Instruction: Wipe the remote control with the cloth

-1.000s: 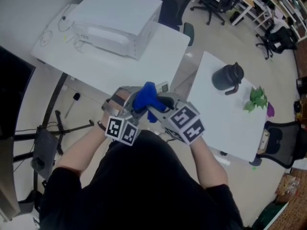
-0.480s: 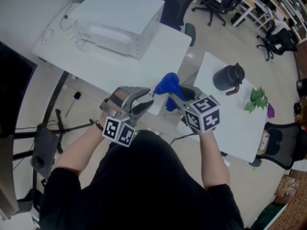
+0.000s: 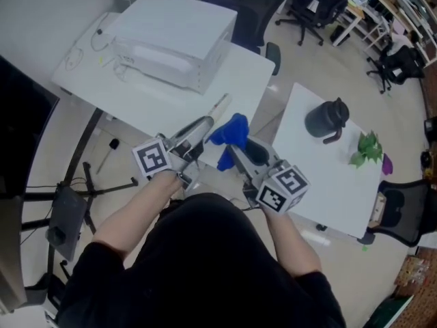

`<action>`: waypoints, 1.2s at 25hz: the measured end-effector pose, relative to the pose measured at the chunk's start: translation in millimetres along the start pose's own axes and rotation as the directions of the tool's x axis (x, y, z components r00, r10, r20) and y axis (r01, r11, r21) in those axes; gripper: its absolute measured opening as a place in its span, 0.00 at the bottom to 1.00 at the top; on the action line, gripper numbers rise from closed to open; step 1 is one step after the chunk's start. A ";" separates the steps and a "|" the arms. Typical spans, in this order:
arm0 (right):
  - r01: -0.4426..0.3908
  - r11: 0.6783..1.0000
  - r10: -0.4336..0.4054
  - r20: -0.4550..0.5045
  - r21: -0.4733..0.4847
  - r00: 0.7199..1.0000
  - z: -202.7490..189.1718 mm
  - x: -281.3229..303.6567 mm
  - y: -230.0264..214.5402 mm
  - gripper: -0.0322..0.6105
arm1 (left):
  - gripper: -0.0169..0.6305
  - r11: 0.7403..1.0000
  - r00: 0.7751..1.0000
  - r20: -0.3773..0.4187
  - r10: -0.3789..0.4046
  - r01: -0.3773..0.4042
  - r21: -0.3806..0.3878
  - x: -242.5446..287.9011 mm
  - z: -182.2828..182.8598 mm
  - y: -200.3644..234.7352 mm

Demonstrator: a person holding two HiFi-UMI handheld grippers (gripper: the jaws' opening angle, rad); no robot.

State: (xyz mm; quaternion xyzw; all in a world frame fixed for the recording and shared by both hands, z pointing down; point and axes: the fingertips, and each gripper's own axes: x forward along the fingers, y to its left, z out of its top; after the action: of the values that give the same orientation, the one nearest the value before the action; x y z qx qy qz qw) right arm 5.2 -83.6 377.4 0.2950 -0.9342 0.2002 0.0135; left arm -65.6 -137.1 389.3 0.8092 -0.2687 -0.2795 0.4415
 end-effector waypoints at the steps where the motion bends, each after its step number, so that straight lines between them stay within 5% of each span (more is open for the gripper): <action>1: -0.038 0.999 0.038 -0.010 0.026 0.999 -8.5 5.3 7.4 0.23 | 0.33 0.996 0.998 0.042 -0.038 0.042 -0.082 0.7 5.0 -4.5; 5: -0.132 0.990 0.134 -0.041 0.041 0.990 -27.0 21.2 30.8 0.23 | 0.33 0.959 0.985 0.099 -0.140 0.160 -0.235 2.5 5.2 -16.8; 18: -0.011 1.000 0.010 0.074 0.014 0.997 26.2 4.8 -29.4 0.23 | 0.33 0.935 0.954 -0.130 -0.271 0.229 -0.272 -8.1 -45.9 -39.4; 23: -0.036 0.999 0.036 0.091 0.000 0.995 31.1 -4.9 -17.5 0.23 | 0.33 0.933 0.964 -0.053 -0.259 0.236 -0.270 -5.7 -28.9 -33.9; 27: -0.146 0.988 0.145 -0.017 -0.055 0.989 1.7 6.4 23.3 0.23 | 0.33 0.942 0.975 0.038 -0.220 0.222 -0.251 0.3 1.3 -24.1; 30: -0.201 0.978 0.197 -0.074 -0.052 0.978 -16.9 17.0 40.9 0.23 | 0.33 0.942 0.974 0.028 -0.224 0.224 -0.250 5.1 2.0 -26.8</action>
State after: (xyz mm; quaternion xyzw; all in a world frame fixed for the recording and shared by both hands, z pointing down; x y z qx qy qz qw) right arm -33.2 -55.9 380.4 0.1927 -0.9634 0.1830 0.0343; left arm -58.3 -129.2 364.0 0.7721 -0.1372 -0.3592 0.5060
